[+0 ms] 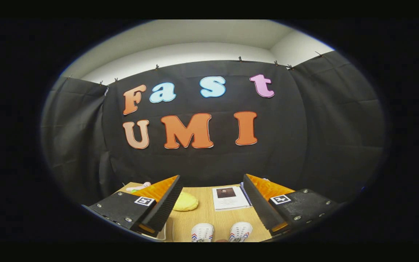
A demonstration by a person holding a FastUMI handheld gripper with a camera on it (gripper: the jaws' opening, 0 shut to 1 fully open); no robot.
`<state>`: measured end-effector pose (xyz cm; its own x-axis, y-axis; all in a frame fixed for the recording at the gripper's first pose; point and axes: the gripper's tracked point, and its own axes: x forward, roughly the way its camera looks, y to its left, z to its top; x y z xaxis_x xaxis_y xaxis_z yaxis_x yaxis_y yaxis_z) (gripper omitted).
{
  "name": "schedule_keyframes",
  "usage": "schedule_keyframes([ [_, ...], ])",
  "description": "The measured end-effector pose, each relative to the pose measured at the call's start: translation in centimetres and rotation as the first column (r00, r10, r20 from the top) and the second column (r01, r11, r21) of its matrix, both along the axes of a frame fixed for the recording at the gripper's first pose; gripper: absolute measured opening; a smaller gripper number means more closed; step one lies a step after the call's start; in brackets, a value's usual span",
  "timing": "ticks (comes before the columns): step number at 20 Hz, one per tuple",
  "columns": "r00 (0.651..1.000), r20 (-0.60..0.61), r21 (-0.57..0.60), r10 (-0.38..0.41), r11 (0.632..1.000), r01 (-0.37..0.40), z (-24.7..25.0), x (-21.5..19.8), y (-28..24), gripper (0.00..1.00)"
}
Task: Open the storage box then place both shoes into the box .Put the left shoe in first, then the right shoe, with the right side of both shoes facing outward in a uniform manner.
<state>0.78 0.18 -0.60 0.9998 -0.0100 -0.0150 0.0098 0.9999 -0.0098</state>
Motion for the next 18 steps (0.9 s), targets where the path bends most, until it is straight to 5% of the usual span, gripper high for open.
schedule_keyframes([
  [18,0.999,-0.037,0.002,-0.017,1.000,0.017,-2.1,0.2,-1.1,1.00],
])
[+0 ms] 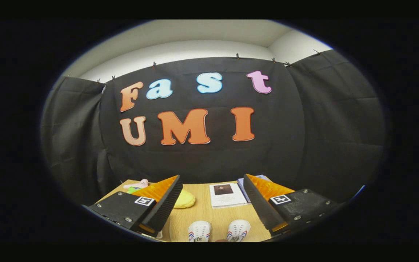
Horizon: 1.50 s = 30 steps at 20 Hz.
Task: Open the storage box then place both shoes into the box .Put the left shoe in first, then the right shoe, with the right side of both shoes facing outward in a uniform manner.
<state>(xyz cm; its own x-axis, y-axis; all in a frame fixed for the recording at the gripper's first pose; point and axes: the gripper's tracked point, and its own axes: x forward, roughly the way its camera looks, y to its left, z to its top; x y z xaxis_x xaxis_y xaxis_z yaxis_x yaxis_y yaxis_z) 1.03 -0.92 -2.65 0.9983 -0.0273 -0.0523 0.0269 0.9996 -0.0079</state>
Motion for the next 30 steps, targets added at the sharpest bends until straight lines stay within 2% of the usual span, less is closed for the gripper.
schedule_keyframes([
  [5,0.999,-0.051,0.001,0.000,1.000,0.000,-2.8,0.6,0.0,1.00],
  [11,0.984,-0.151,0.071,0.094,0.994,-0.084,-7.4,1.3,2.7,1.00],
  [14,0.968,-0.219,0.105,0.124,0.989,-0.103,-10.8,1.7,3.5,1.00],
  [19,0.913,-0.316,0.231,0.260,0.954,-0.192,-15.7,1.2,6.8,0.99],
  [23,0.871,-0.364,0.301,0.329,0.927,-0.224,-18.6,0.8,8.5,0.98],
  [30,0.788,-0.399,0.501,0.469,0.831,-0.241,-22.6,0.2,11.7,0.98],
])
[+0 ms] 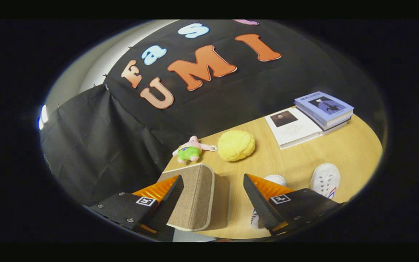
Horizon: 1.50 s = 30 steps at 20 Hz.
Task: Open the storage box then place both shoes into the box .Put the left shoe in first, then the right shoe, with the right side of both shoes facing outward in a uniform manner.
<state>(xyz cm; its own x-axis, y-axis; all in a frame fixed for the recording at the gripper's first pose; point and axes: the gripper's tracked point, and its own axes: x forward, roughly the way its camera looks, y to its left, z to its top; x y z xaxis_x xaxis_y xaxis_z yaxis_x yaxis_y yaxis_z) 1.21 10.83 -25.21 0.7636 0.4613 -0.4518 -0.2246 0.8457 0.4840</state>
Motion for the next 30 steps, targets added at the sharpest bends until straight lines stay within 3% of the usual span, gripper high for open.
schedule_keyframes([
  [4,0.995,-0.084,0.121,0.056,0.992,-0.046,-2.0,-0.9,1.9,0.98],
  [8,0.976,-0.186,0.311,0.115,0.949,-0.052,-3.9,-1.7,3.8,0.98],
  [20,0.923,-0.318,0.518,0.219,0.855,-0.024,-8.6,-3.0,6.3,0.98],
  [25,0.901,-0.336,0.622,0.273,0.783,-0.006,-8.7,-3.7,7.7,0.98],
  [30,0.906,-0.317,0.698,0.281,0.716,0.022,-7.7,-3.6,7.7,0.98],
])
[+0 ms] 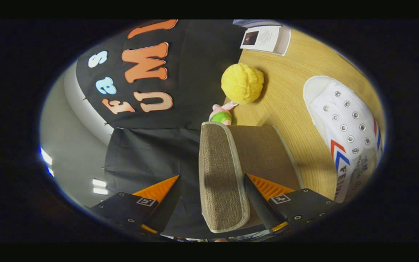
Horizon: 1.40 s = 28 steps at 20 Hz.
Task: Open the storage box then place both shoes into the box .Put the left shoe in first, then the right shoe, with the right side of both shoes facing outward in a uniform manner.
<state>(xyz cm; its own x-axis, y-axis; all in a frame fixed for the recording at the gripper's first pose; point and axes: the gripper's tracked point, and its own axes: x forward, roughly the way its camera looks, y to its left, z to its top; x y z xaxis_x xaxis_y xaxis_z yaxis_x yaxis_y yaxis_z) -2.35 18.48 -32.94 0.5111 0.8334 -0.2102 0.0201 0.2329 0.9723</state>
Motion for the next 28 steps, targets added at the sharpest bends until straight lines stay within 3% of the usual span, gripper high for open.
schedule_keyframes([
  [5,0.999,0.009,0.069,-0.046,0.997,0.046,0.6,0.4,-0.2,0.93],
  [7,0.999,0.006,0.081,-0.044,0.996,0.043,0.5,0.2,-0.1,0.85],
  [9,0.999,0.009,0.062,-0.044,0.997,0.043,0.2,0.3,0.1,0.72],
  [11,0.998,-0.014,0.010,-0.061,0.998,0.061,-1.2,0.5,0.2,0.46],
  [12,0.997,-0.022,-0.002,-0.069,0.998,0.069,-1.5,0.5,0.1,0.27],
  [14,0.997,-0.031,0.020,-0.076,0.997,0.077,-1.0,0.8,0.3,0.11],
  [16,0.997,-0.017,0.045,-0.069,0.997,0.070,0.0,0.5,0.7,0.02],
  [21,0.999,0.038,-0.004,-0.003,1.000,0.003,2.1,-0.1,2.4,0.01],
  [28,0.990,0.138,0.012,0.032,0.999,-0.034,8.9,0.3,4.8,0.00],
])
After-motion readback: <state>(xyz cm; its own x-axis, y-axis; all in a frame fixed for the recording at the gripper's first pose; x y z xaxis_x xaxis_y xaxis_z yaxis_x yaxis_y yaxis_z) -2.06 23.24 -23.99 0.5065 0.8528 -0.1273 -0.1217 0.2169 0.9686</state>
